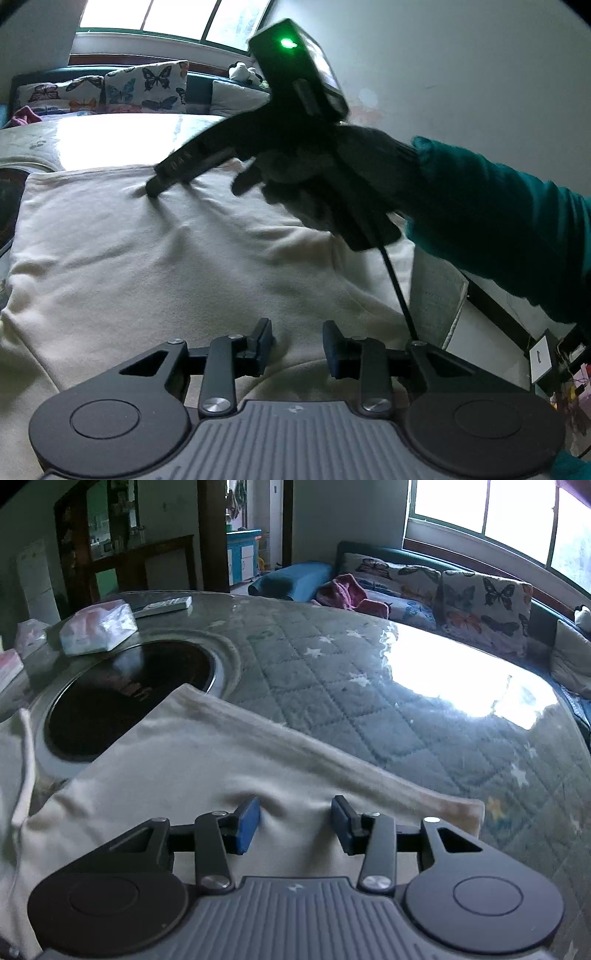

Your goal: Fold clothes

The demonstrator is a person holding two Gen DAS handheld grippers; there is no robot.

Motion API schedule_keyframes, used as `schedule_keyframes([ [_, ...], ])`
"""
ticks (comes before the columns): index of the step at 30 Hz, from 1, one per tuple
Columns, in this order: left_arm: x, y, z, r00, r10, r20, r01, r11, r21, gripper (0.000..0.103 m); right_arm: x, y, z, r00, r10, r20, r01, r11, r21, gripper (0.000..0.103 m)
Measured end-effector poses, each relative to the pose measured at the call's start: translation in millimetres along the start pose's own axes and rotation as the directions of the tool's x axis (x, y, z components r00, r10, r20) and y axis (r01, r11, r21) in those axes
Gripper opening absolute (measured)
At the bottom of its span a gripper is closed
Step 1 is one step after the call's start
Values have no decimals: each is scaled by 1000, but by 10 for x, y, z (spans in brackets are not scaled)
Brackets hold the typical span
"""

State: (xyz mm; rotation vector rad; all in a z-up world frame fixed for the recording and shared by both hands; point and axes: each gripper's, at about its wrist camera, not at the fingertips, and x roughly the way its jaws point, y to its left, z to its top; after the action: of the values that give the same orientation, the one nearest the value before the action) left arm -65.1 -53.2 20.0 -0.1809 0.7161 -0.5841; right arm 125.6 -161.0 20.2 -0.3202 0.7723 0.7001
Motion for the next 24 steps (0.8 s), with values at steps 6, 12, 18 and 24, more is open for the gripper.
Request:
schedule_keyframes([
  [6, -2, 3, -12, 1000, -8, -1, 8, 1000, -4, 34, 201, -44, 164, 1000, -8, 2, 8, 1000, 3, 47],
  [12, -11, -13, -48, 1000, -15, 4, 15, 1000, -7, 34, 276, -71, 227, 1000, -8, 5, 8, 1000, 10, 51],
  [18, -23, -55, -70, 1000, -8, 6, 8, 1000, 2, 35, 151, -74, 267, 999, -37, 9, 37, 999, -3, 51],
  [24, -34, -98, -90, 1000, 0, 8, 0, 1000, 11, 40, -305, -82, 107, 998, -54, 17, 54, 998, -32, 51],
])
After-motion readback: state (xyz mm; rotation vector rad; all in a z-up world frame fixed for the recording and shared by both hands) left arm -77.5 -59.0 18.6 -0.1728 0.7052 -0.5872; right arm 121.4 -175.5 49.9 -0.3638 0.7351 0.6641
